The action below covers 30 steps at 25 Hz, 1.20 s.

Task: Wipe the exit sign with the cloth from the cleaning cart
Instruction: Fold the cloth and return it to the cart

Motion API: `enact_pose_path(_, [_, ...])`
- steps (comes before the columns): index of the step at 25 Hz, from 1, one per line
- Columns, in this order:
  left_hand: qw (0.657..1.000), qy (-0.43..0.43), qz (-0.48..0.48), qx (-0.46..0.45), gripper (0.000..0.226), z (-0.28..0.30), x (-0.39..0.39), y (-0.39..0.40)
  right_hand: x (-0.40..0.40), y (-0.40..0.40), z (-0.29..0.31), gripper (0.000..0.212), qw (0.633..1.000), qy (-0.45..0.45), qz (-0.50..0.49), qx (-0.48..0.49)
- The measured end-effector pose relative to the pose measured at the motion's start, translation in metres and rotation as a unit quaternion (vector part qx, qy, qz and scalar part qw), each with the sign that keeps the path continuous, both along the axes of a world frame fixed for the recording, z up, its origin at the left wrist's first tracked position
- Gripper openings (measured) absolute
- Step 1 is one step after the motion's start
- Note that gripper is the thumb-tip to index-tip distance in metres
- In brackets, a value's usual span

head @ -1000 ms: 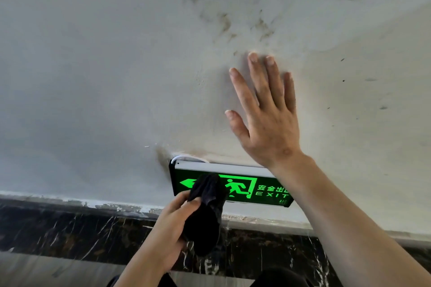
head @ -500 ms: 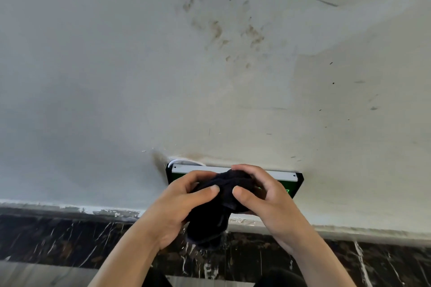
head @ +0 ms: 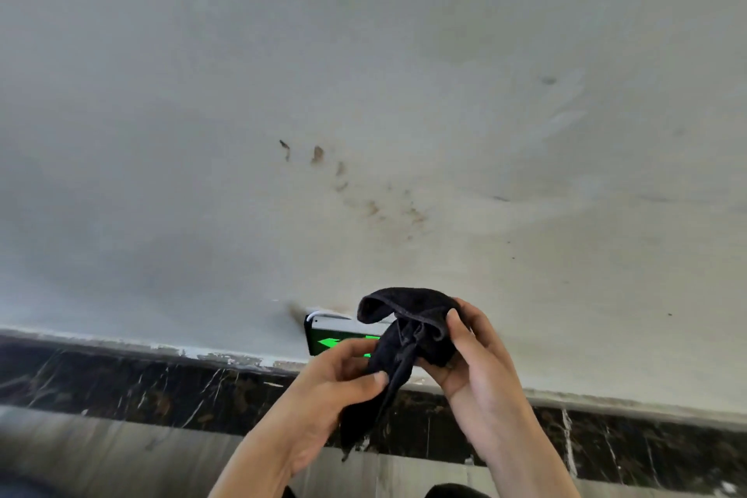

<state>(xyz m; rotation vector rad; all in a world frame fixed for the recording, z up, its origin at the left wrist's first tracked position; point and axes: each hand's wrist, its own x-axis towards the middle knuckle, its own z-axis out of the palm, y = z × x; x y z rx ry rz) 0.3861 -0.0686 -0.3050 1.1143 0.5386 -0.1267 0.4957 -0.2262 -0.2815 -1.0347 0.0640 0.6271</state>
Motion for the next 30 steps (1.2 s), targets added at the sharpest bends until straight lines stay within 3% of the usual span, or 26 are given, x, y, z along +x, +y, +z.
enact_pose_path(4, [0.998, 0.018, 0.031, 0.048, 0.023, 0.105, -0.014, 0.000, -0.012, -0.008, 0.103, 0.021, 0.999, 0.013, 0.033, 0.008])
enact_pose_path(10, [0.994, 0.002, 0.108, 0.035, 0.018, 0.245, -0.040, -0.002, -0.029, -0.023, 0.229, 0.024, 0.990, -0.001, 0.138, -0.002])
enact_pose_path(13, [0.989, -0.020, 0.132, 0.066, 0.021, 0.294, -0.052, -0.009, -0.042, -0.024, 0.271, 0.051, 0.969, -0.085, 0.212, -0.097])
enact_pose_path(15, [0.986, -0.024, 0.134, 0.098, 0.025, 0.315, -0.060, -0.011, -0.051, -0.020, 0.291, 0.055, 0.933, -0.190, 0.230, -0.200])
enact_pose_path(16, [0.984, -0.022, 0.139, 0.110, 0.027, 0.324, -0.066, -0.010, -0.055, -0.017, 0.300, 0.046, 0.925, -0.217, 0.223, -0.218])
enact_pose_path(18, [0.981, -0.015, 0.160, 0.112, 0.025, 0.336, -0.084, -0.005, -0.062, -0.010, 0.314, 0.024, 0.938, -0.203, 0.201, -0.196])
enact_pose_path(21, [0.977, 0.001, 0.183, 0.109, 0.022, 0.346, -0.121, 0.010, -0.073, 0.004, 0.326, 0.024, 0.961, -0.144, 0.190, -0.141])
enact_pose_path(23, [0.969, 0.016, 0.220, 0.114, 0.019, 0.350, -0.146, 0.015, -0.088, 0.017, 0.331, 0.023, 0.955, -0.150, 0.220, -0.129])
enact_pose_path(27, [0.931, 0.027, 0.352, 0.094, 0.014, 0.357, -0.200, 0.021, -0.130, 0.058, 0.342, 0.030, 0.907, -0.262, 0.290, -0.153])
enact_pose_path(30, [0.913, -0.011, 0.409, -0.002, 0.026, 0.366, -0.237, 0.029, -0.164, 0.089, 0.356, 0.041, 0.843, -0.384, 0.350, -0.139])
